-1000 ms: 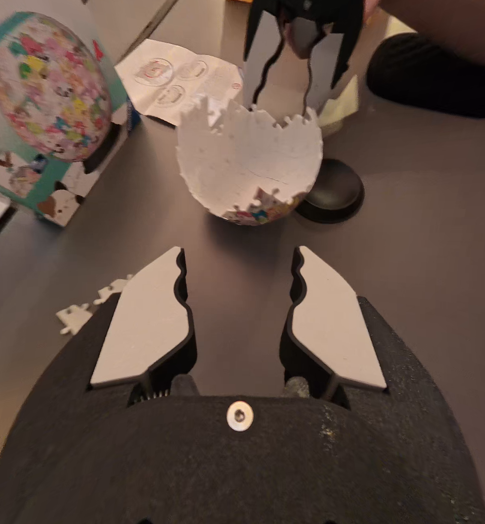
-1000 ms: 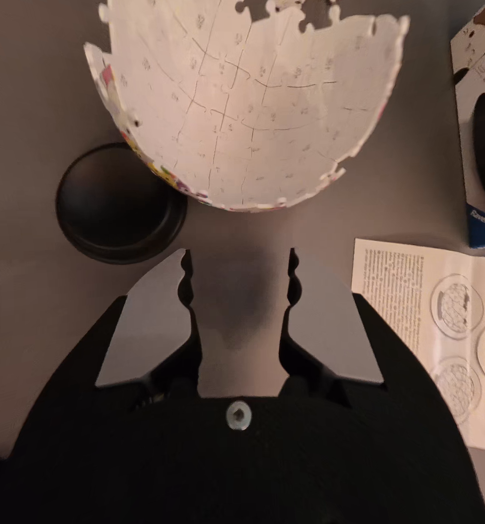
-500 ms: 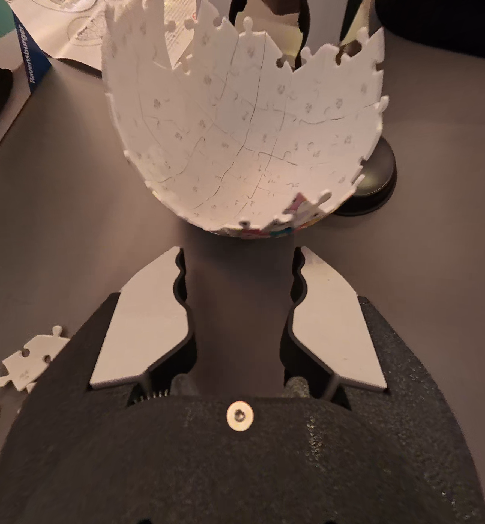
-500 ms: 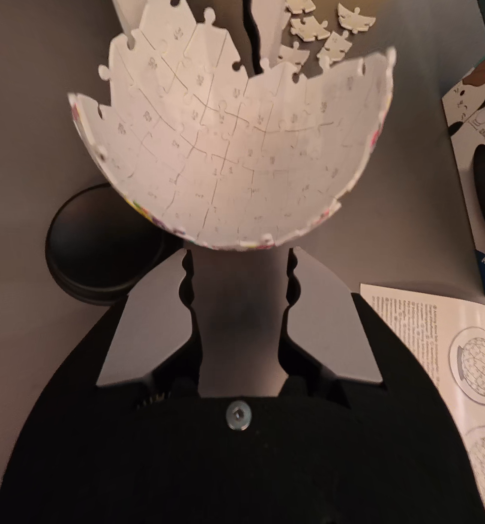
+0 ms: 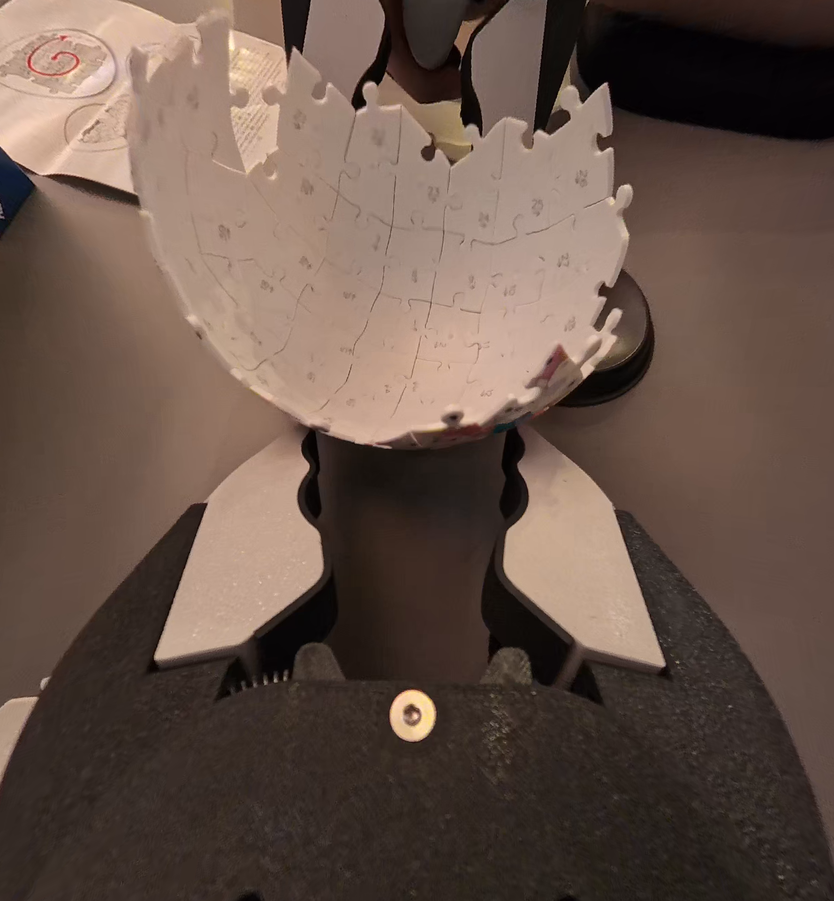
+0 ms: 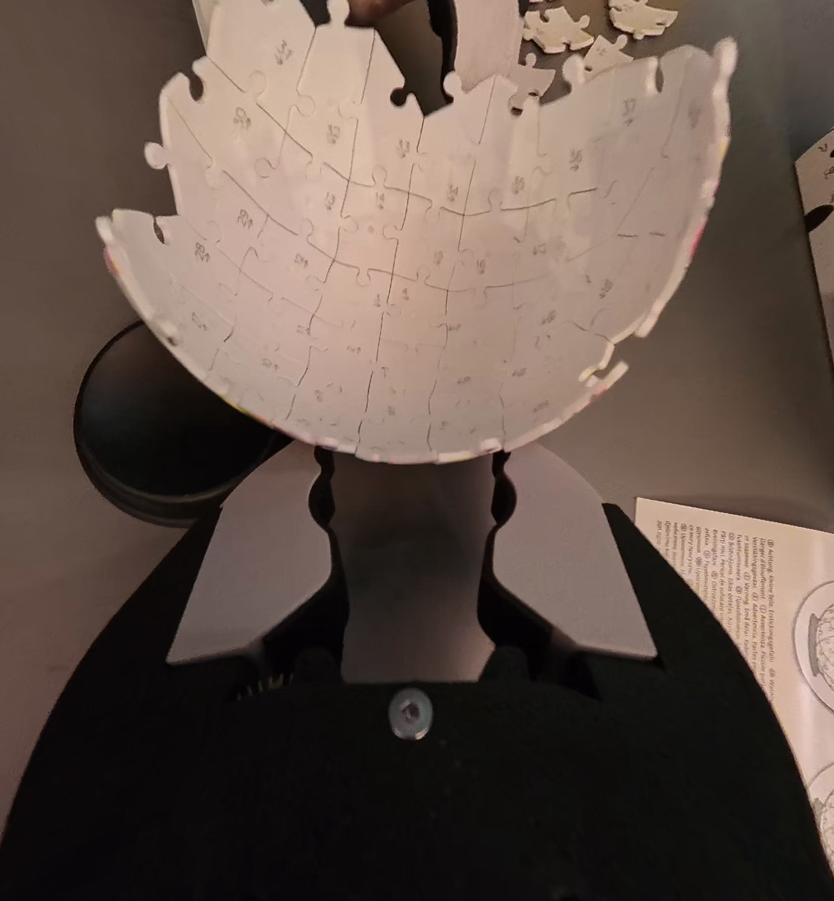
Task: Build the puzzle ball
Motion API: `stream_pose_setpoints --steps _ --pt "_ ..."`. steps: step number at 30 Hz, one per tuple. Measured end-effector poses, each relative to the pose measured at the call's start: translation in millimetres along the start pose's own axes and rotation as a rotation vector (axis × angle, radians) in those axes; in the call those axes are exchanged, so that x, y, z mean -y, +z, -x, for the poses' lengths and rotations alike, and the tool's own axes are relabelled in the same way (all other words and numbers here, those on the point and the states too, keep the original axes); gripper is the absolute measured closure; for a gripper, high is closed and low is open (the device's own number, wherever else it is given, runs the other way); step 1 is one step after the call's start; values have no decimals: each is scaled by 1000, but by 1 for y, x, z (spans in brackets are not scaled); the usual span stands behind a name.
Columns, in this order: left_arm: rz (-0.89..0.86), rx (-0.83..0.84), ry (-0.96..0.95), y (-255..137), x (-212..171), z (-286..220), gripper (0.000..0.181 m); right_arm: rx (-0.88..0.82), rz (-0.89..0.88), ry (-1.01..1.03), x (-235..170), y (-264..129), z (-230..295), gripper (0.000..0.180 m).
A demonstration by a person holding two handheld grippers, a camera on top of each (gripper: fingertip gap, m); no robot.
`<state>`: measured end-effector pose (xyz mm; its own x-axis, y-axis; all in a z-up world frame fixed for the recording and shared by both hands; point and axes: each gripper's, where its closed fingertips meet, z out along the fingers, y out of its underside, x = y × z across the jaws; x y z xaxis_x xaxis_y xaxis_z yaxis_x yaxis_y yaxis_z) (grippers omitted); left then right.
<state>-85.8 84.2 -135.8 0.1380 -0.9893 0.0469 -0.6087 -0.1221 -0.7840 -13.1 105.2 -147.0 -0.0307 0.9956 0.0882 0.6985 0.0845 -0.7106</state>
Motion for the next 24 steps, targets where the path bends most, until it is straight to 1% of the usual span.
stream_pose_setpoints --steps 6,13,17,21,24 --pt "-24 -1 26 -6 16 -9 108 16 18 -4 3 -9 8 115" --pt "-43 -22 21 -8 38 -33 109 38 53 8 9 -35 29 115" --pt "2 -21 33 -2 36 -56 108 46 71 0 6 -45 52 114" --pt "23 -35 17 3 34 -77 108 83 119 10 -2 -44 74 114" --pt "52 -15 24 6 28 -85 108 83 160 -6 -7 -41 81 114"
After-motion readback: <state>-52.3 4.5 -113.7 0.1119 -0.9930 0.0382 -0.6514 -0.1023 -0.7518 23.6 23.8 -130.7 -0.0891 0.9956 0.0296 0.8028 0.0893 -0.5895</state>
